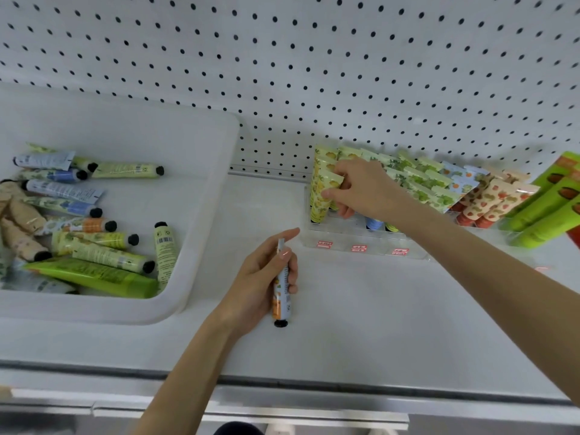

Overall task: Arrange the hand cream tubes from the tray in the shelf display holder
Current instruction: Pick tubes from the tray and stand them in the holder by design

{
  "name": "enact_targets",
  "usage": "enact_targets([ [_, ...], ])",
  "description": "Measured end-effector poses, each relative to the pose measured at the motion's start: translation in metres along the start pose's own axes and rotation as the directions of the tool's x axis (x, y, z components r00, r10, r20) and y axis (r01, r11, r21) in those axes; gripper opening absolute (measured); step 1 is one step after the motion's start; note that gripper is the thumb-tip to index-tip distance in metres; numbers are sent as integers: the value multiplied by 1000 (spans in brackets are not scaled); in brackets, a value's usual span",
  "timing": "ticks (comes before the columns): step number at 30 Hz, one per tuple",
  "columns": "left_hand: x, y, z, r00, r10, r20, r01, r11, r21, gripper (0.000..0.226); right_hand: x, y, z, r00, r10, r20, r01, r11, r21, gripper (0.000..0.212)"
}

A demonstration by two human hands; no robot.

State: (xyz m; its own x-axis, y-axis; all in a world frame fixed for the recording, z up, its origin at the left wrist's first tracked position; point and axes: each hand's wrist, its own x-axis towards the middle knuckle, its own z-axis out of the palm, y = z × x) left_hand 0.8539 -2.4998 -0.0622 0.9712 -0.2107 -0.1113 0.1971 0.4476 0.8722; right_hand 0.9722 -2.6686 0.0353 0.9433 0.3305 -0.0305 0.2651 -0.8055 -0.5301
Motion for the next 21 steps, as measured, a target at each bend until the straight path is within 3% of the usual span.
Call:
enact_targets([
  [9, -3, -1, 0, 998, 56, 26, -57, 997, 58, 44, -3, -1, -1, 1000, 5, -4, -5, 1000, 4, 36],
  [14, -2, 3, 3, 999, -33, -3, 33, 998, -48, 42, -25, -4, -20, 995, 26, -95, -23, 999, 32, 26],
  [18, -7, 3, 12, 997, -67, -26, 65, 997, -52, 48, -65, 1, -27, 990, 74, -122, -47, 976, 214, 18],
  [21, -5, 1, 32, 999, -24, -34, 21, 997, -77, 39, -104, 14, -14, 989, 146, -33, -125, 925, 358, 13],
])
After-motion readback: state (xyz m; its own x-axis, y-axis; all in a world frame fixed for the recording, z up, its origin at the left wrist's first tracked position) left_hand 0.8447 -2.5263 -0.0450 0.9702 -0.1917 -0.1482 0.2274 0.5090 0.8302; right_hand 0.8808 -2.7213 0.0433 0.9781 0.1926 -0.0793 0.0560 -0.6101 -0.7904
